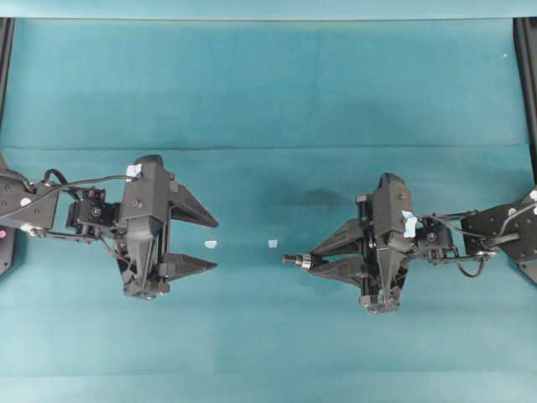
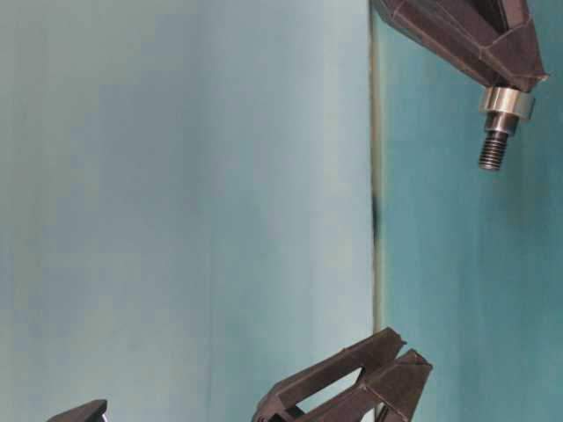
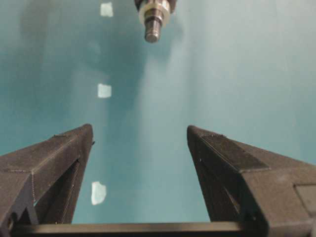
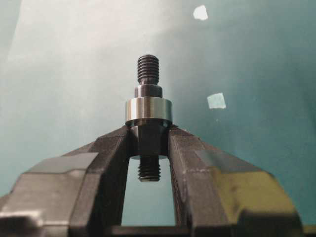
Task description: Insert the washer onto the shaft with both hands.
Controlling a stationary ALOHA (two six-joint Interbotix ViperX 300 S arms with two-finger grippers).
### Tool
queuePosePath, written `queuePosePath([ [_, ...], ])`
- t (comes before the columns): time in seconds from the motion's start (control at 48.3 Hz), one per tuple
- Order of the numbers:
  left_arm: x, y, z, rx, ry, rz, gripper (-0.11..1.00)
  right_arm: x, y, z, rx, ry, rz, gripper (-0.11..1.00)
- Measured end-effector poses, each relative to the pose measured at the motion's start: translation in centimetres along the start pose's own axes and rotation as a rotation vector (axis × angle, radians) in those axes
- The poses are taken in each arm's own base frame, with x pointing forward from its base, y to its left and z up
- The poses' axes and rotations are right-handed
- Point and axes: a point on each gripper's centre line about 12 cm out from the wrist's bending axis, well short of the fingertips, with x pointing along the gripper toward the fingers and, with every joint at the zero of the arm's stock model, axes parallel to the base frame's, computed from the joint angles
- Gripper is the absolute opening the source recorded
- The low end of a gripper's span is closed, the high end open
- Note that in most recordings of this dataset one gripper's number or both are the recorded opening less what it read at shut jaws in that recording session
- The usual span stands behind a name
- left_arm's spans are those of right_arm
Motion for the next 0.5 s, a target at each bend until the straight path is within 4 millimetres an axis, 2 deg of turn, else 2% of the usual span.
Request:
queuePosePath([
  [0.497,0.01,-0.01,0.04,0.002,0.0,0.0,0.83,0.0,-0.01,-0.05,0.0,0.004,-0.001,0.0],
])
